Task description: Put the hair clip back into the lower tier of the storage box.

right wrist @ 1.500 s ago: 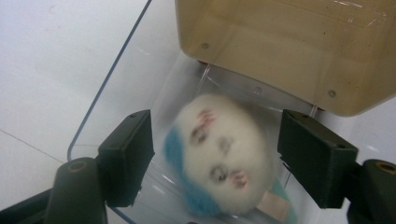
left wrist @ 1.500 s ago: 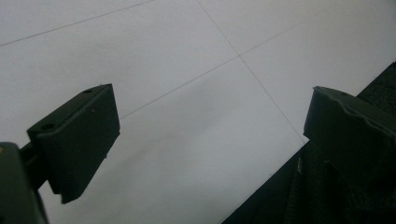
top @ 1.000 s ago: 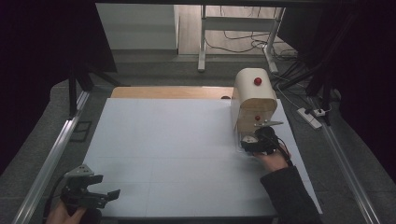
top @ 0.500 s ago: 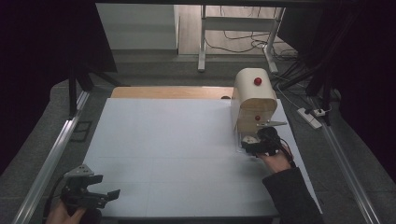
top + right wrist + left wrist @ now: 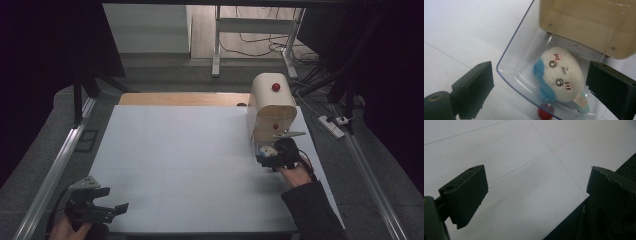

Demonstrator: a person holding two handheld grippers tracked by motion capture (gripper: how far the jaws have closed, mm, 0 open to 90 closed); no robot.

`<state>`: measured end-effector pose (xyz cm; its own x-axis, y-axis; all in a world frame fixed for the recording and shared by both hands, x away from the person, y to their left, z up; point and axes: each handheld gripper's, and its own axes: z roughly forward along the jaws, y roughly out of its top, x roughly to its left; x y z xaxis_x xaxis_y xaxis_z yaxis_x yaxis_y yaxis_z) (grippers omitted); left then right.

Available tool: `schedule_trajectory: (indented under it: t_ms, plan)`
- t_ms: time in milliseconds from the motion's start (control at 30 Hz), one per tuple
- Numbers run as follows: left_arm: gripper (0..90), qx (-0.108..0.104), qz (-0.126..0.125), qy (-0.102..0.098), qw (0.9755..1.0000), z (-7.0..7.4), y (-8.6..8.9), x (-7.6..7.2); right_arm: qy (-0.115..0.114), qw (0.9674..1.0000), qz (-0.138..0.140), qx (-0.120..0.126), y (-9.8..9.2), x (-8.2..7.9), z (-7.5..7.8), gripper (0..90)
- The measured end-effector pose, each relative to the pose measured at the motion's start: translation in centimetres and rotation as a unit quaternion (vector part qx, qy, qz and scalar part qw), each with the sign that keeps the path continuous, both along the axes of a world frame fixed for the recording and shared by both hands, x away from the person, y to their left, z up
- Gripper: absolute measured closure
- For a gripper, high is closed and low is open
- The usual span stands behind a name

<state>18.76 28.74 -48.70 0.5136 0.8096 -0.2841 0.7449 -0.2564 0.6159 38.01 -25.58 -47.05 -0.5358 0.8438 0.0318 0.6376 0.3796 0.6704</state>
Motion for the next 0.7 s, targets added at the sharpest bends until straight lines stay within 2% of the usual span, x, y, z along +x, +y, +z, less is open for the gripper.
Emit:
schedule_trajectory:
  t_ms: [367,700]
  plan:
    - [3.7,-0.001,0.0,0.0,1.0,0.0,0.0,0.0,0.008,0.9999,0.014,0.004,0.4,-0.6,0.0,1.2]
    - [3.6,-0.003,-0.001,0.0,1.0,0.0,0.1,0.0,0.003,0.9998,0.021,0.006,0.7,-1.2,0.2,0.5]
